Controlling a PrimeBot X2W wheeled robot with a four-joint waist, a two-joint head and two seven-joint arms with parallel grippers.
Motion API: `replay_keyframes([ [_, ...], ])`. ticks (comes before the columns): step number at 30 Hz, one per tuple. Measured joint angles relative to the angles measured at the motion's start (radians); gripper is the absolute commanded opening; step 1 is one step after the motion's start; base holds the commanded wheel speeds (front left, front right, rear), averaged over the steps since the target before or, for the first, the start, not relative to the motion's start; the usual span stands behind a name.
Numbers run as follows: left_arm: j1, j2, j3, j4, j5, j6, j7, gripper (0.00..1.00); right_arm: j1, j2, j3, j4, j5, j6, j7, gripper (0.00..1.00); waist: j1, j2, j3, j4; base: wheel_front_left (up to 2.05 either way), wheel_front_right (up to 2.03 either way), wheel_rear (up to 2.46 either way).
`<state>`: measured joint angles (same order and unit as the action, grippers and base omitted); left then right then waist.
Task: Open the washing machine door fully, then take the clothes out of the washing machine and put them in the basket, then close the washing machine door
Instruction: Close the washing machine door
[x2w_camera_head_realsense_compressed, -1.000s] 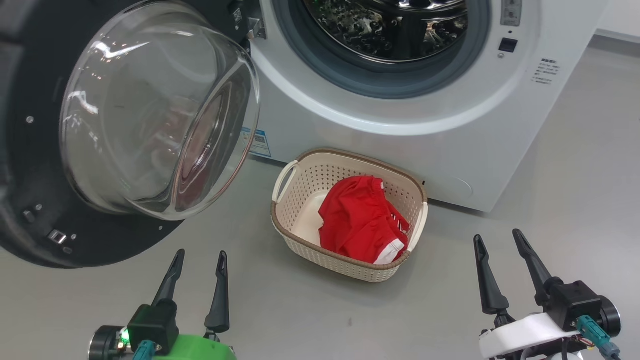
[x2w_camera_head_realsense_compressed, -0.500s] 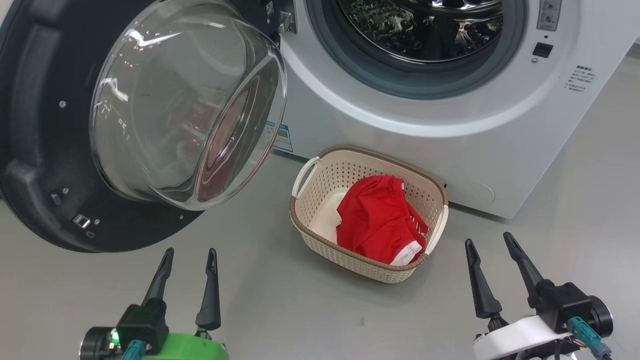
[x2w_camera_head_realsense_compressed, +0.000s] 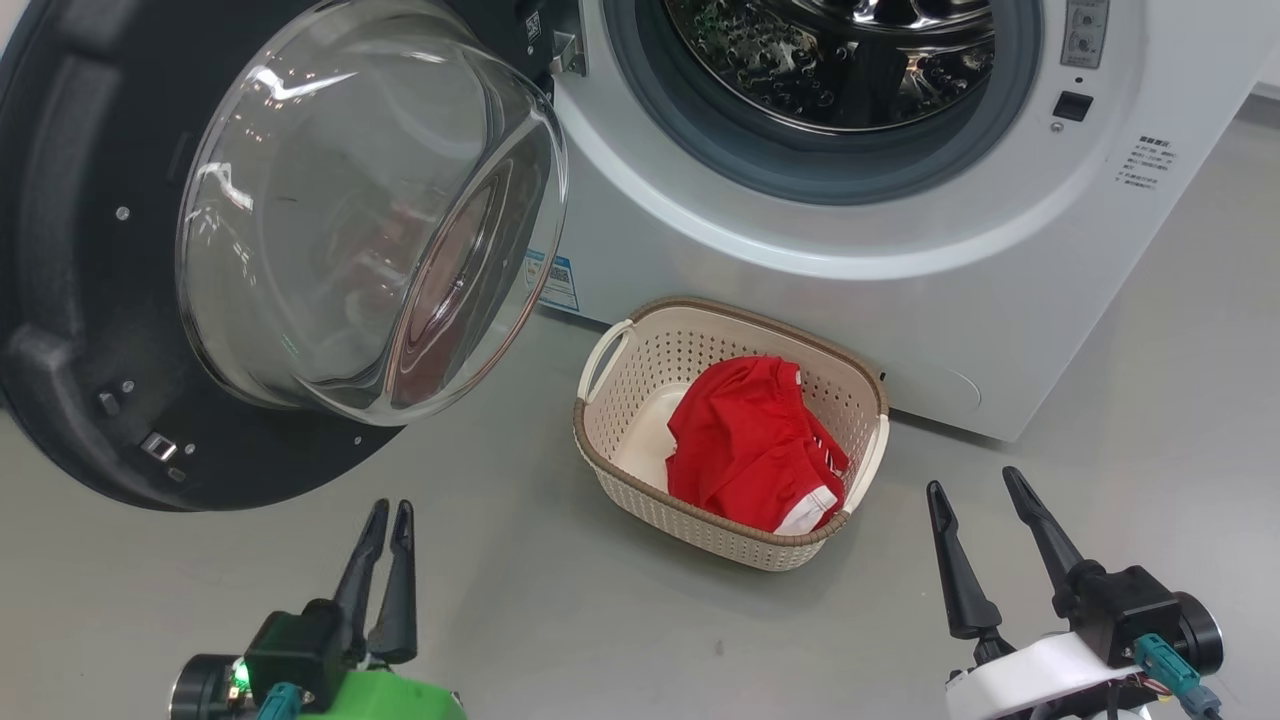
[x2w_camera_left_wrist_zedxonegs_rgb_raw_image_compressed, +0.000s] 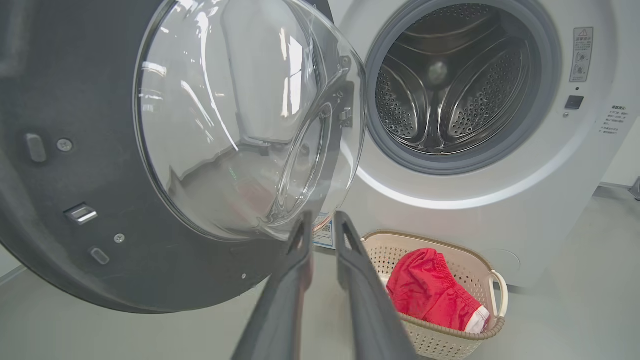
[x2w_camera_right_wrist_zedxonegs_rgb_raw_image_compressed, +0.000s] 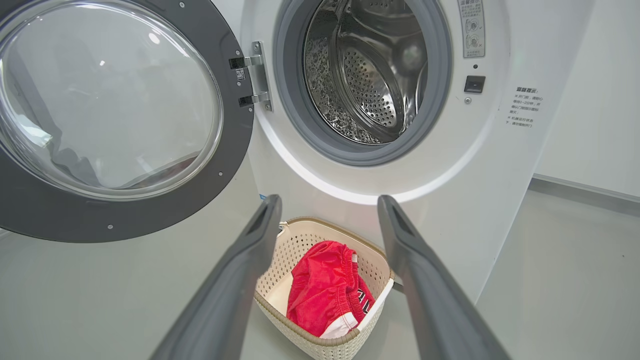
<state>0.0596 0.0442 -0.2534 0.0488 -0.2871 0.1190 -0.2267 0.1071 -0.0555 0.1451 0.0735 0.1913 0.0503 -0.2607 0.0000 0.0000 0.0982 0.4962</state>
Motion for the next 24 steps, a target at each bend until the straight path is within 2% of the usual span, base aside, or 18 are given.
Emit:
replay_keyframes([
  [7, 0.0, 0.0, -0.017, -0.005, -0.006, 0.0, 0.0, 0.0, 0.0, 0.0, 0.0, 0.0, 0.0, 0.0, 0.0, 1.0, 0.0, 0.0, -0.002, 0.001, 0.0, 0.0, 0.0],
  [12, 0.0, 0.0, -0.036, -0.033, -0.086, -0.003, -0.003, 0.0, 0.0, 0.001, 0.0, 0.0, 0.0, 0.0, 0.0, 1.0, 0.0, 0.0, -0.002, 0.004, 0.0, 0.0, 0.0],
  [14, 0.0, 0.0, -0.037, -0.051, -0.139, -0.012, -0.004, 0.0, 0.0, 0.001, 0.0, 0.0, 0.0, 0.0, 0.0, 1.0, 0.0, 0.0, -0.002, 0.006, 0.0, 0.0, 0.0],
  [24, -0.004, 0.0, -0.021, -0.21, -0.629, -0.085, -0.022, 0.0, 0.0, 0.001, 0.0, 0.0, 0.0, 0.0, 0.0, 1.0, 0.0, 0.0, 0.002, 0.007, 0.0, 0.0, 0.0],
])
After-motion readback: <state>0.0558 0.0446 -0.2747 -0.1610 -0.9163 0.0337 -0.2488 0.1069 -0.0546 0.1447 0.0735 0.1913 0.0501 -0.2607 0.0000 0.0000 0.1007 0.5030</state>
